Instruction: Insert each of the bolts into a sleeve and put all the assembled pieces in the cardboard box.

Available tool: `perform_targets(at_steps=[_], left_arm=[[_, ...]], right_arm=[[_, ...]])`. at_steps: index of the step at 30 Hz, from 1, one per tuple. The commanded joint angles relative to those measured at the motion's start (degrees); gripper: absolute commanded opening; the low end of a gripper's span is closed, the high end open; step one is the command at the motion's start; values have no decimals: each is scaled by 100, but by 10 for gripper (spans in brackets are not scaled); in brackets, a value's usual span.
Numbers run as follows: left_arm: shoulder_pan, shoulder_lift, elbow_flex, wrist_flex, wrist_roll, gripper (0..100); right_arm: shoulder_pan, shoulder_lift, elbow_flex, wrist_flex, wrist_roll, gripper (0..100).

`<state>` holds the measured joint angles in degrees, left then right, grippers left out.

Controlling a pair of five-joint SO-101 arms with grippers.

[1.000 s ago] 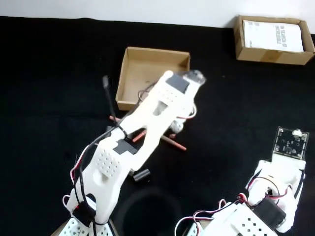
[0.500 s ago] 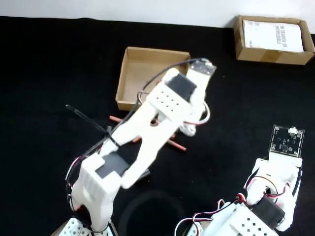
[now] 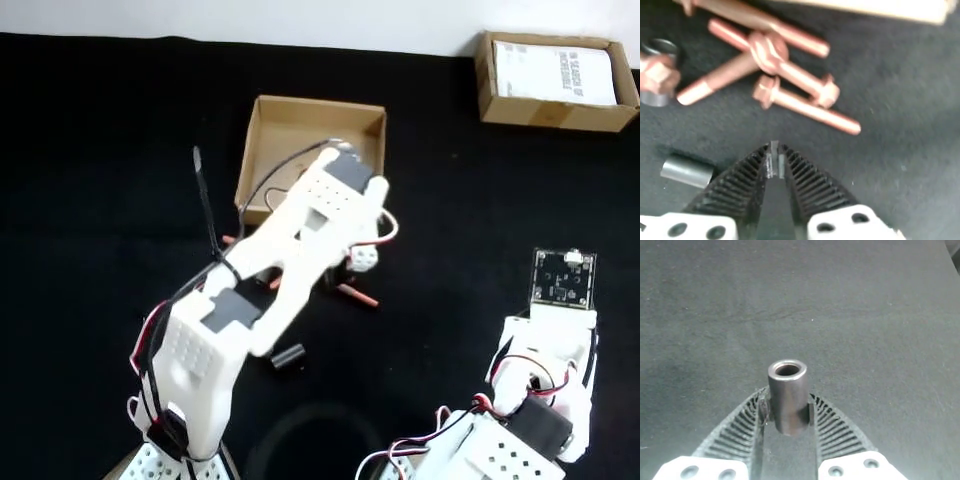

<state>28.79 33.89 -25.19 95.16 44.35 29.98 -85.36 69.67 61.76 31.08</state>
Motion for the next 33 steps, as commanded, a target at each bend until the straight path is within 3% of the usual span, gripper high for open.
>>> perform_targets(at_steps=[1, 4, 13, 22, 30, 33], left_arm=[[-48, 163, -224, 9, 70, 197], [40, 426, -180, -9, 70, 270], [-101, 1007, -189, -53, 79, 220], [-576, 1086, -145, -686, 70, 221], [-593, 1095, -145, -703, 79, 220], [-620, 1042, -171, -651, 431, 220]], right_arm=[[-127, -40, -22, -66, 53, 6], [-163, -40, -48, -66, 53, 6], [-286, -31, -31, -66, 53, 6], [-664, -31, -22, -75, 53, 6], [-716, -22, -22, -101, 53, 6], [-734, -22, -13, -110, 53, 6]])
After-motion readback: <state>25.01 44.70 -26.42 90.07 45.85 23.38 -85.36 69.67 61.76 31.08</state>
